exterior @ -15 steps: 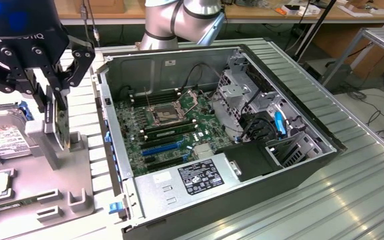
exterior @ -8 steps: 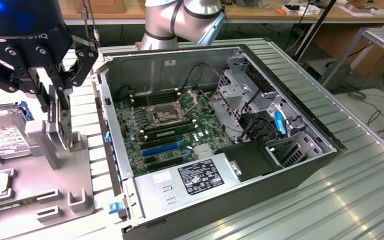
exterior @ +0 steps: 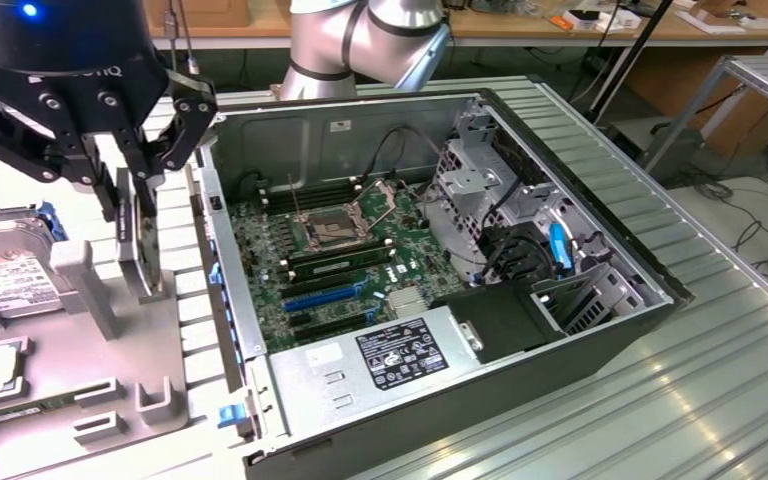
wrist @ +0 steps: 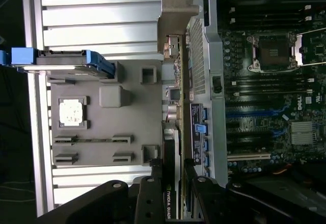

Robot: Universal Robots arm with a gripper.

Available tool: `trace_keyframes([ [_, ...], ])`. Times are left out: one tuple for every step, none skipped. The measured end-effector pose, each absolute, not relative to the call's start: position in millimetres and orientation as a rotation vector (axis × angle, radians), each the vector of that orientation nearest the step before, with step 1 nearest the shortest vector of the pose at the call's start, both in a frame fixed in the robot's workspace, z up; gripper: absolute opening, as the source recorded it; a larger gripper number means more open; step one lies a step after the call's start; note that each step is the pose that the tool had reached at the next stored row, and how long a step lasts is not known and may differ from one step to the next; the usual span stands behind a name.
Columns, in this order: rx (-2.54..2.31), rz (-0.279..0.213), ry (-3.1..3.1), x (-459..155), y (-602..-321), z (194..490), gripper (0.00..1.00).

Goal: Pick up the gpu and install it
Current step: 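Pick up the gpu and move the gpu toward the slot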

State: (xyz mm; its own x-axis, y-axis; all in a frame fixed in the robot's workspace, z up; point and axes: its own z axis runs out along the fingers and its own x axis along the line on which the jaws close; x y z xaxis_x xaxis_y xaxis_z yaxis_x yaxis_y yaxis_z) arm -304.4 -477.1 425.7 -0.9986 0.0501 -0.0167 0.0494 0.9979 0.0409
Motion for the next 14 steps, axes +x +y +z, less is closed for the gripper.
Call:
trace_keyframes([
  [0.078, 0.063, 3.122, -302.6, -477.1, 425.8, 0.27],
  [0.078, 0.063, 3.122, -301.0, -477.1, 425.7, 0.27],
  [0.078, 0.063, 3.122, -300.1, -477.1, 425.7, 0.27],
  [0.078, 0.063, 3.122, -299.5, -477.1, 425.7, 0.27],
  [0.078, 0.063, 3.122, -298.6, -477.1, 425.8, 0.27],
  [0.078, 0.063, 3.122, -297.9, -477.1, 425.7, 0.27],
  [0.078, 0.063, 3.122, -296.8, -477.1, 425.8, 0.27],
  [0.078, 0.063, 3.122, -295.2, -477.1, 425.7, 0.27],
  [0.078, 0.063, 3.122, -293.5, -477.1, 425.8, 0.27],
  [0.078, 0.063, 3.122, -292.2, -477.1, 425.8, 0.27],
  [0.078, 0.063, 3.122, -291.3, -477.1, 425.7, 0.27],
  [0.078, 0.063, 3.122, -290.5, -477.1, 425.8, 0.27],
  [0.078, 0.063, 3.122, -289.8, -477.1, 425.7, 0.27],
  [0.078, 0.063, 3.122, -289.1, -477.1, 425.7, 0.27],
])
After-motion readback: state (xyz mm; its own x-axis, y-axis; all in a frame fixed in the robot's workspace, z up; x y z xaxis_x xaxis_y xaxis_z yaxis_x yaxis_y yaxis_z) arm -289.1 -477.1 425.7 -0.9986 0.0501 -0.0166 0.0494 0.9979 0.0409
